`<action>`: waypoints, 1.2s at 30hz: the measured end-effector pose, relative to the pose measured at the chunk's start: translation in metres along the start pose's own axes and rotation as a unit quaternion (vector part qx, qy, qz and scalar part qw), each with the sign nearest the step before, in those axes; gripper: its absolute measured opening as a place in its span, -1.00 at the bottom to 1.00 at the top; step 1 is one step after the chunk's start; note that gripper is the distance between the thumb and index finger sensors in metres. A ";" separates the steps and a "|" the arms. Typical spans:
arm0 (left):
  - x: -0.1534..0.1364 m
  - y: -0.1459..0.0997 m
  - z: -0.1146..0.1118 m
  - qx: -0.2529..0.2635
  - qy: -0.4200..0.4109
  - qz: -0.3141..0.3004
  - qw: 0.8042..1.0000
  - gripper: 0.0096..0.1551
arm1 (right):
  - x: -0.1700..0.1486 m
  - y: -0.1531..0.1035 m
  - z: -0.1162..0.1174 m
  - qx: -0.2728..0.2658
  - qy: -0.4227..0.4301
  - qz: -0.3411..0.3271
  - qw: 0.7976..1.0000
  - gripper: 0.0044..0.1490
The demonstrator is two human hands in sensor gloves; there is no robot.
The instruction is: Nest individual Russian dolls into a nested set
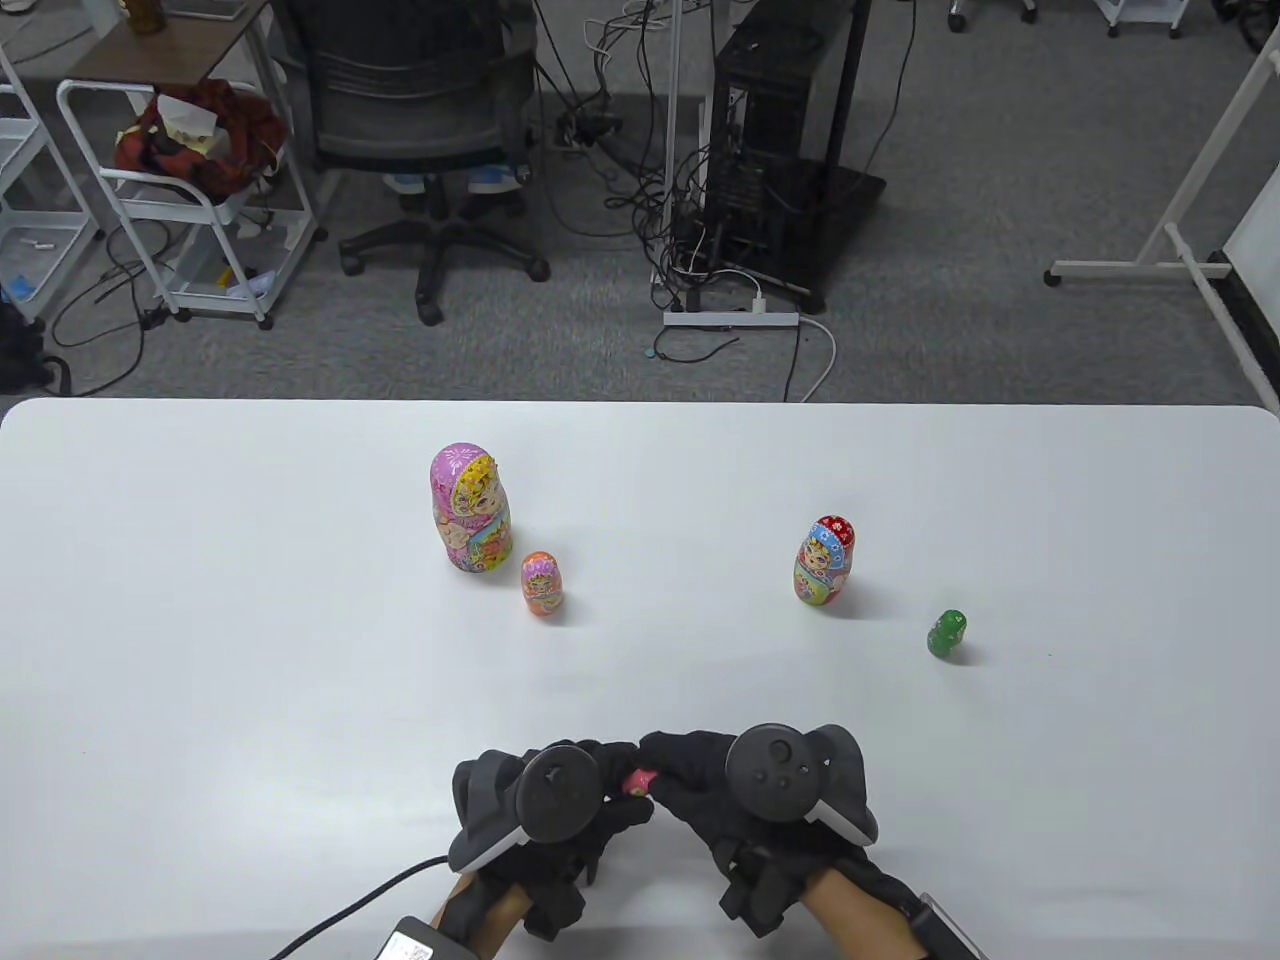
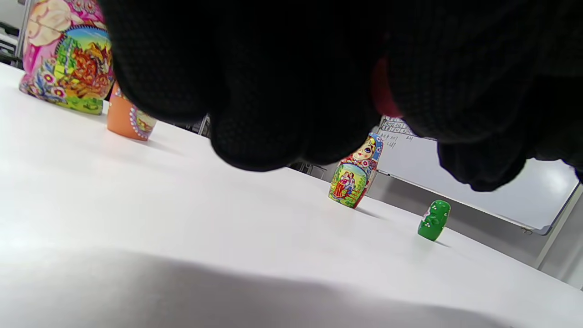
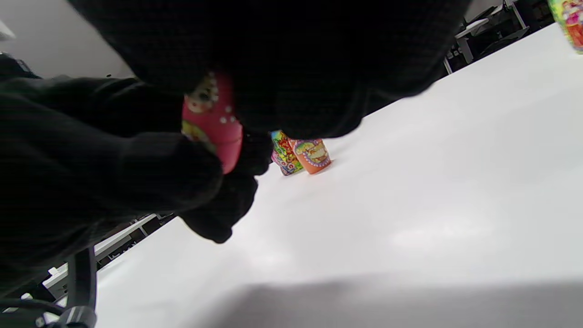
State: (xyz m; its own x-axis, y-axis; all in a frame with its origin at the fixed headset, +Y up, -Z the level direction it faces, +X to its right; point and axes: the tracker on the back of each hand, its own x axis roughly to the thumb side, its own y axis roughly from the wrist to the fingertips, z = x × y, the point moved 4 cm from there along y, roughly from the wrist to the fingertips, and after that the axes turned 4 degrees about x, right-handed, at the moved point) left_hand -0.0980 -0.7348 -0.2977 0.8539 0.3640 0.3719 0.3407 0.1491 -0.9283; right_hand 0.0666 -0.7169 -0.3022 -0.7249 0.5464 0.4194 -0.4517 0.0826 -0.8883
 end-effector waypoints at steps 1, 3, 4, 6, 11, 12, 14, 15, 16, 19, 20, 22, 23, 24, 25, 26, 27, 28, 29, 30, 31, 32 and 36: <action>0.000 0.000 0.000 -0.004 -0.001 -0.003 1.000 -0.33 | 0.002 0.000 0.001 0.002 -0.006 -0.004 1.000 -0.46; 0.000 0.000 0.000 -0.004 0.004 -0.007 1.000 -0.33 | 0.004 -0.001 0.002 -0.002 -0.015 -0.009 1.000 -0.46; 0.000 -0.001 -0.001 -0.006 0.002 -0.006 1.000 -0.34 | 0.005 -0.002 0.002 -0.008 -0.017 -0.010 1.000 -0.46; -0.001 0.000 -0.002 -0.011 -0.009 -0.001 1.000 -0.34 | 0.007 -0.002 0.002 -0.012 -0.023 -0.013 1.000 -0.47; -0.006 0.002 -0.002 -0.009 -0.030 0.011 0.999 -0.32 | 0.010 -0.003 0.007 -0.032 -0.052 -0.010 0.998 -0.43; -0.009 0.002 -0.004 -0.021 -0.024 0.017 0.999 -0.31 | 0.009 -0.001 0.007 -0.041 -0.048 0.002 0.998 -0.44; -0.015 0.003 -0.007 -0.029 -0.024 0.032 0.999 -0.23 | 0.006 0.002 0.005 -0.050 -0.046 0.022 0.997 -0.45; -0.017 0.004 -0.009 -0.033 -0.018 0.036 0.999 -0.13 | 0.003 0.003 0.003 -0.059 -0.047 0.034 0.997 -0.44; -0.019 0.005 -0.011 -0.037 0.002 0.031 0.999 -0.08 | -0.001 0.004 0.001 -0.065 -0.060 0.052 0.995 -0.43; -0.024 0.005 -0.020 -0.067 0.090 0.040 0.993 0.04 | -0.008 0.003 -0.004 -0.077 -0.148 0.075 0.983 -0.42; -0.026 0.006 -0.022 -0.074 0.136 0.041 0.987 0.10 | -0.012 0.003 -0.004 -0.073 -0.195 0.088 0.974 -0.41; -0.029 0.007 -0.021 -0.064 0.196 0.048 0.977 0.16 | -0.020 0.003 -0.003 -0.067 -0.244 0.108 0.961 -0.39; -0.031 0.007 -0.020 -0.062 0.207 0.053 0.975 0.17 | -0.025 0.004 -0.001 -0.056 -0.254 0.121 0.958 -0.38; -0.032 0.007 -0.019 -0.059 0.213 0.061 0.973 0.19 | -0.031 0.004 0.001 -0.045 -0.261 0.133 0.955 -0.37; -0.033 0.006 -0.018 -0.057 0.215 0.065 0.973 0.19 | -0.033 0.005 0.002 -0.041 -0.264 0.137 0.954 -0.37; -0.035 0.006 -0.017 -0.057 0.214 0.069 0.973 0.20 | -0.038 0.006 0.005 -0.027 -0.267 0.145 0.952 -0.39; -0.036 0.006 -0.017 -0.059 0.212 0.071 0.973 0.20 | -0.040 0.006 0.006 -0.022 -0.268 0.149 0.952 -0.41; -0.037 0.006 -0.017 -0.061 0.208 0.073 0.973 0.20 | -0.043 0.007 0.009 -0.014 -0.268 0.152 0.951 -0.41; -0.037 0.006 -0.017 -0.061 0.204 0.075 0.974 0.20 | -0.045 0.007 0.011 -0.008 -0.268 0.155 0.951 -0.41; -0.038 0.006 -0.017 -0.062 0.201 0.076 0.975 0.20 | -0.046 0.007 0.012 -0.001 -0.269 0.158 0.950 -0.42; -0.038 0.006 -0.017 -0.063 0.197 0.077 0.975 0.19 | -0.050 0.008 0.017 0.019 -0.272 0.162 0.948 -0.42; -0.038 0.006 -0.017 -0.063 0.196 0.077 0.976 0.19 | -0.053 0.008 0.020 0.027 -0.273 0.165 0.947 -0.43; -0.036 0.006 -0.018 -0.061 0.191 0.073 0.977 0.19 | -0.054 0.008 0.020 0.027 -0.266 0.168 0.949 -0.43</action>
State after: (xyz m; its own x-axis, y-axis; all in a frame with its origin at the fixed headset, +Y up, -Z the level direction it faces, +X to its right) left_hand -0.1201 -0.7635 -0.3168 0.9733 0.0004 0.2297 0.2297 0.0015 -0.9733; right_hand 0.0913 -0.7625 -0.3283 -0.9861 0.0340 0.1628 -0.1649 -0.0731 -0.9836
